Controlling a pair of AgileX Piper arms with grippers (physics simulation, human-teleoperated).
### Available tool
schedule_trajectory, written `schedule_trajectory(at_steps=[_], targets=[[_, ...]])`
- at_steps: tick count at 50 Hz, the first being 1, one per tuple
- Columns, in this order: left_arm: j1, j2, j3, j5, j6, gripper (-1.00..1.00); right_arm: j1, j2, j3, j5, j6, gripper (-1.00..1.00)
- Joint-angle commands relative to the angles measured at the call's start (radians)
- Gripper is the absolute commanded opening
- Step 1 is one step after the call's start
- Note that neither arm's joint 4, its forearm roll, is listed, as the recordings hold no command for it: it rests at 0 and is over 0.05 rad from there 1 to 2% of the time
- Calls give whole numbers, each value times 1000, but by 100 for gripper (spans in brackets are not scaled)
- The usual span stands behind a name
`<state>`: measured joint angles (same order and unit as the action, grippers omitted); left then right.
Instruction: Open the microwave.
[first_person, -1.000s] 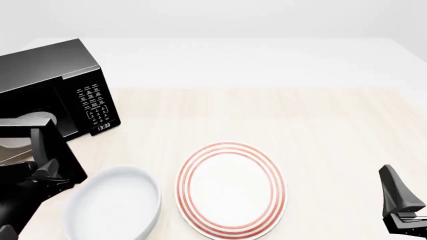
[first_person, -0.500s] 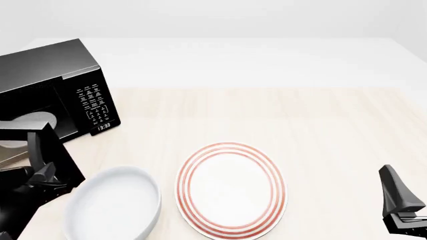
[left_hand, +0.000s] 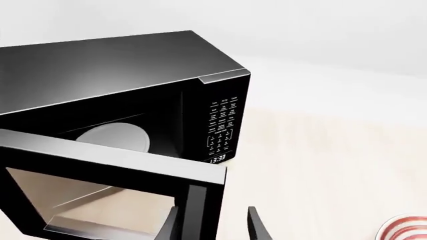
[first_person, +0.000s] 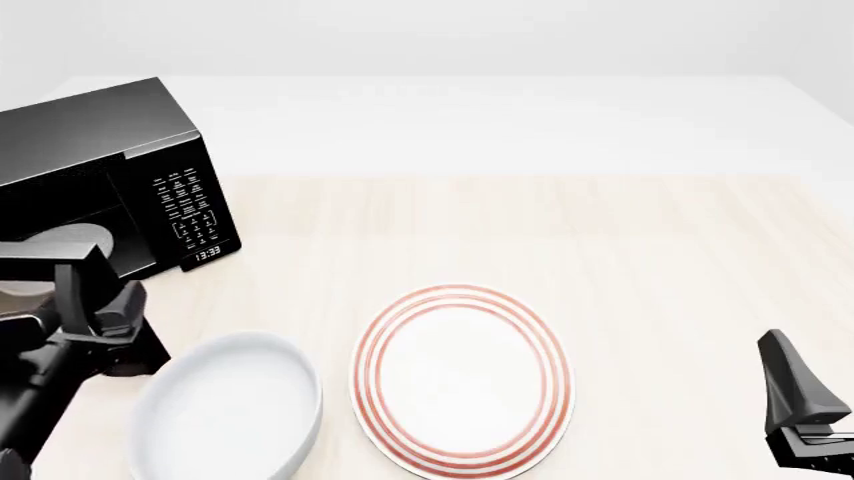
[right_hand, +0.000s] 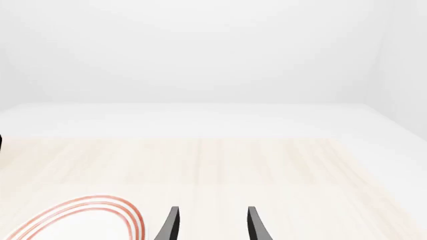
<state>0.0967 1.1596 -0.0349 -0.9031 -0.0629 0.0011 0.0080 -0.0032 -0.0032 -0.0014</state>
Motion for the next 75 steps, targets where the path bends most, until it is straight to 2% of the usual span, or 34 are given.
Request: schedule_trajectory(at_steps=[1, 8, 13, 20, 30, 38, 53, 60, 62, 66, 67, 70, 75], targets=[[42, 22, -5, -70, -53, 100, 0, 0, 0, 0, 0, 100], [73, 15, 3, -68, -55, 100, 0, 0, 0, 0, 0, 100], [61, -9, -2, -40, -55, 100, 0, 0, 0, 0, 0, 100], [31, -121, -14, 64, -51, 100, 0, 0, 0, 0, 0, 100], [23, -343, -33, 269, -37, 100, 0, 0, 0, 0, 0, 100], [30, -443, -33, 359, -32, 100, 0, 0, 0, 0, 0, 100], [18, -711, -60, 611, -11, 100, 0, 0, 0, 0, 0, 100], [18, -774, -62, 668, -13, 100, 0, 0, 0, 0, 0, 100], [17, -834, -86, 743, -6, 100, 0, 0, 0, 0, 0, 100], [17, -836, -87, 745, -6, 100, 0, 0, 0, 0, 0, 100], [16, -886, -119, 809, -1, 100, 0, 0, 0, 0, 0, 100], [15, -940, -149, 868, 4, 100, 0, 0, 0, 0, 0, 100], [5, -969, -172, 899, -1, 100, 0, 0, 0, 0, 0, 100]])
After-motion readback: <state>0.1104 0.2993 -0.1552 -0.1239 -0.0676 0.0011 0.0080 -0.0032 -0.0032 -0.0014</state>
